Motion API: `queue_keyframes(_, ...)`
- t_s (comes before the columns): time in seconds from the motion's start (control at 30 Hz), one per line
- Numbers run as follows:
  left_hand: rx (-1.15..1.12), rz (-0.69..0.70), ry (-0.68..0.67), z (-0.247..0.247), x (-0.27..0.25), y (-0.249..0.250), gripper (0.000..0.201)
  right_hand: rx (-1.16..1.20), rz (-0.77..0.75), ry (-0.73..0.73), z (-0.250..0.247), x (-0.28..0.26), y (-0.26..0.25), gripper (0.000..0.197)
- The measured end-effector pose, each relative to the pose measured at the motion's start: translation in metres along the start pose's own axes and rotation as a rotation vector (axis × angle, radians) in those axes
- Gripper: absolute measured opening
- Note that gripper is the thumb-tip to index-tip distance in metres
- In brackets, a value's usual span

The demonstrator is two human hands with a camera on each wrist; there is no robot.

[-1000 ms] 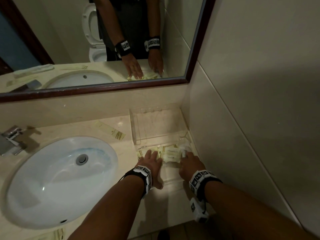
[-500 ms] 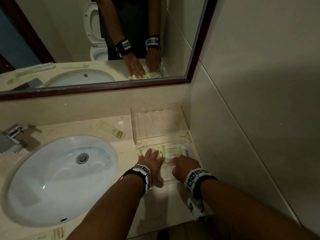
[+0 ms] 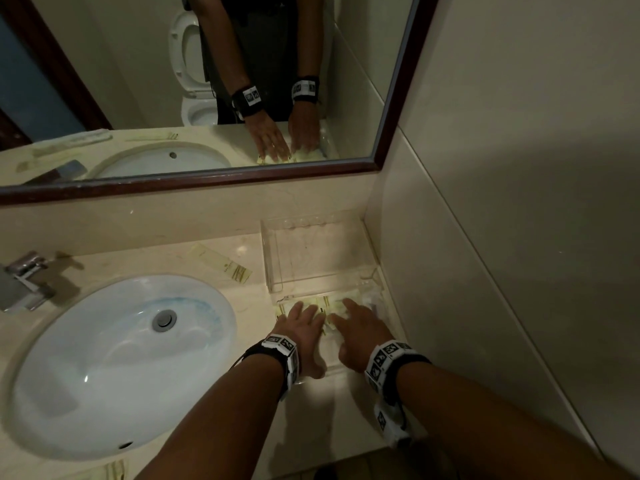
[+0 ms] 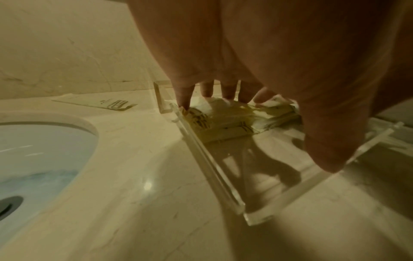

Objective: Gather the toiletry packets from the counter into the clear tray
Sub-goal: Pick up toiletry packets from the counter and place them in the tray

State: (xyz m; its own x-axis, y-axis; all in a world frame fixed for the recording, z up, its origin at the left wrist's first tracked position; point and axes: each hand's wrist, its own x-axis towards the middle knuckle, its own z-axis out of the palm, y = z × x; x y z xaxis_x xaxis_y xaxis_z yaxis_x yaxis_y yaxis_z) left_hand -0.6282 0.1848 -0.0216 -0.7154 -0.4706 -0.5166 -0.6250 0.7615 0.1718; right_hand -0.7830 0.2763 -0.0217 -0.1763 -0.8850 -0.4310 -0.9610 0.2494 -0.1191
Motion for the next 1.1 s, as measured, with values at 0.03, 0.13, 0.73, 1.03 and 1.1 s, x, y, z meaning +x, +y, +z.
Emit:
queue_keyframes(0.03, 0.003, 0.000, -0.001, 0.000, 0.000, 0.000, 0.120, -0.046, 0.001, -0.040, 0.003, 0.003, -0.002, 0.078)
queue_keyframes(0.13, 0.016, -0.003, -0.010, 0.001, 0.001, 0.000, 0.121, -0.146, 0.014, -0.108, 0.009, 0.009, -0.006, 0.085)
queue_keyframes(0.73, 0.069, 0.049, 0.057, -0.005, -0.008, -0.013, 0.112, 0.039, 0.105, 0.040, -0.001, -0.005, 0.029, 0.071)
queue_keyframes(1.03, 0.007, -0.075, 0.125, -0.016, -0.034, -0.025, 0.096, -0.019, -0.020, 0.043, -0.025, 0.010, -0.006, 0.076)
queue_keyframes(1.1, -0.019, -0.140, 0.180, -0.016, -0.045, -0.033, 0.090, -0.029, -0.052, 0.064, -0.028, 0.015, -0.017, 0.077)
